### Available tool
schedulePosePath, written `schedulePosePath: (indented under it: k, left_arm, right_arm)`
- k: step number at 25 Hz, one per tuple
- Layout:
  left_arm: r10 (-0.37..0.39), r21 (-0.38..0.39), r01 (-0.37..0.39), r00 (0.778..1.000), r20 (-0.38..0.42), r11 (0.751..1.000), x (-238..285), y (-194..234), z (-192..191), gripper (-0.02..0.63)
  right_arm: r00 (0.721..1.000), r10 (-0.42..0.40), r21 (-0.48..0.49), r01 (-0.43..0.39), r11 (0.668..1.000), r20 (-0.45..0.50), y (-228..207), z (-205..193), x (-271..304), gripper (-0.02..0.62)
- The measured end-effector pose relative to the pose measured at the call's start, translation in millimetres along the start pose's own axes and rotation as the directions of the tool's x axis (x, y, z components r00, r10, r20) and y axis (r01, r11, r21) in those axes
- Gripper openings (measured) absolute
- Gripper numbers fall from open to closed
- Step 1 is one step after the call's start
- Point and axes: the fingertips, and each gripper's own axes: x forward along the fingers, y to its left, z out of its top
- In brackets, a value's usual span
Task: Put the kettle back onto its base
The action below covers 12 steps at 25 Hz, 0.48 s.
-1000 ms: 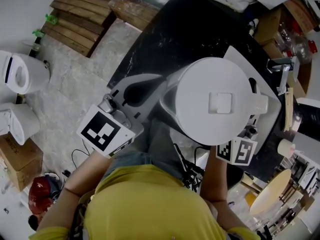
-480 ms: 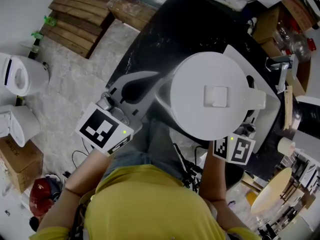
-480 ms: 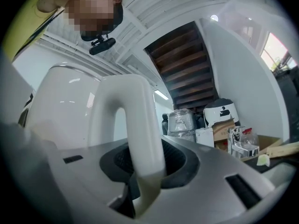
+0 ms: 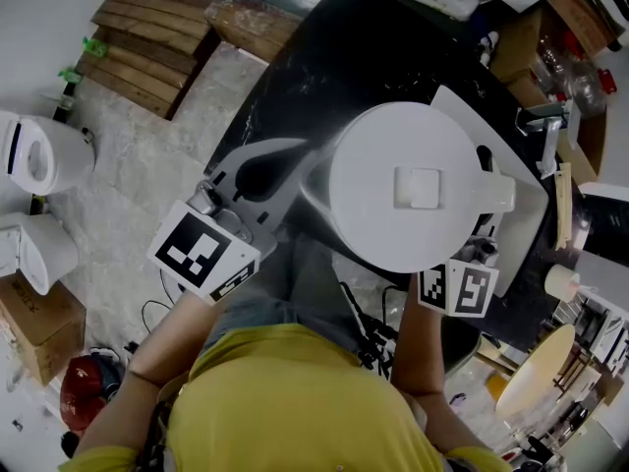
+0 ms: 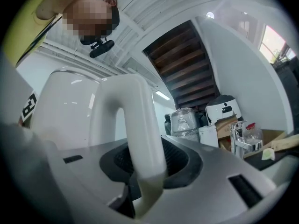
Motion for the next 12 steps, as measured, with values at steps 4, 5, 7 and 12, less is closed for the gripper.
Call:
schedulePosePath:
  k: [4, 5, 7, 12]
  left_arm:
    - [0.004, 0.001, -0.004, 1.0, 0.002, 1.0, 0, 0, 2, 0.002]
    - [0.006, 0.001, -0.006, 1.0, 0.005, 1.0, 0, 0, 3, 0.002]
    - [0.01, -0.003, -0.01, 1.0, 0.012, 1.0, 0, 0, 5, 0.002]
    - [0.023, 0.001, -0.023, 1.0, 0.015, 1.0, 1, 0, 6, 0.002]
  right_arm:
    - [0.998, -0.017, 0.01, 0.018, 1.0, -0.055, -7, -13, -13, 0.125]
    - [0.998, -0.03, 0.014, 0.031, 0.999, -0.059, -9, -13, -14, 0.135]
    - [0.998, -0.048, 0.021, 0.05, 0.999, -0.051, -10, -11, -15, 0.172]
    - [0.995, -0.076, 0.0, 0.076, 0.997, -0.059, -11, -8, -16, 0.195]
